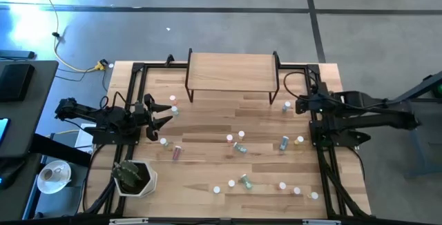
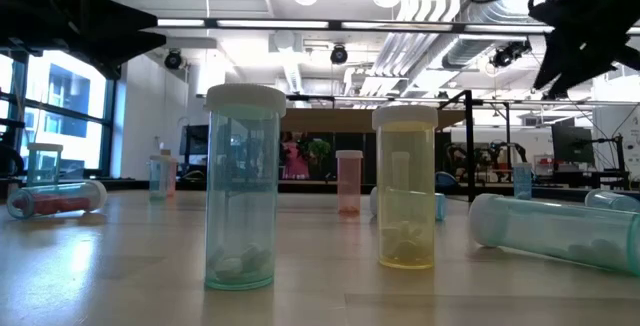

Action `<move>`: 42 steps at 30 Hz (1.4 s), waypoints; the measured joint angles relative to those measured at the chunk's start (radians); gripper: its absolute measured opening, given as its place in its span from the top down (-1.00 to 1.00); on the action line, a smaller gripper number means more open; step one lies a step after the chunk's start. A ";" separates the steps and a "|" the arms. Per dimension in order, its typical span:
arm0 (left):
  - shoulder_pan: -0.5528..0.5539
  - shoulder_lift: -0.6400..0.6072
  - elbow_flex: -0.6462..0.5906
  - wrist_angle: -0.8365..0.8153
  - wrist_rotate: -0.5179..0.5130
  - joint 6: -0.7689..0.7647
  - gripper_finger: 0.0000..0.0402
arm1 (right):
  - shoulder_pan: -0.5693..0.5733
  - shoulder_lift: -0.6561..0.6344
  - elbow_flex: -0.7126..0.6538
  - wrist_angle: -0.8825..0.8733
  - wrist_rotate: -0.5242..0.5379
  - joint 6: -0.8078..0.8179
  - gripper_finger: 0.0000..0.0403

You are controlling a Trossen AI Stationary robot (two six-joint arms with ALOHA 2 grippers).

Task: Pick and place medicine bottles onto shelf by color
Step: Put the blue pill bottle on the shelf

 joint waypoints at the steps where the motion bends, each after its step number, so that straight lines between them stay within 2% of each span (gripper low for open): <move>1: 0.000 0.000 0.000 0.000 0.000 0.000 0.01 | -0.014 0.006 0.000 -0.001 -0.016 0.000 0.29; 7: 0.000 0.000 0.000 0.000 0.001 0.000 0.01 | -0.100 0.056 0.000 0.008 -0.088 -0.037 0.08; 11: 0.000 0.000 0.000 0.000 0.001 0.000 0.01 | -0.142 0.099 -0.002 0.023 -0.136 -0.127 -0.05; 16: 0.000 0.000 0.000 0.000 0.001 0.000 0.01 | -0.180 0.156 -0.002 0.092 -0.240 -0.330 -0.06; 23: 0.000 0.000 0.000 0.000 0.001 0.000 0.01 | -0.240 0.226 -0.002 0.164 -0.320 -0.678 -0.01; 30: 0.000 0.000 0.000 0.000 0.000 0.000 0.01 | -0.293 0.304 -0.002 0.178 -0.388 -0.703 -0.01; 42: 0.000 0.000 0.000 0.000 0.000 0.000 0.01 | -0.304 0.474 -0.002 0.216 -0.369 -0.602 -0.01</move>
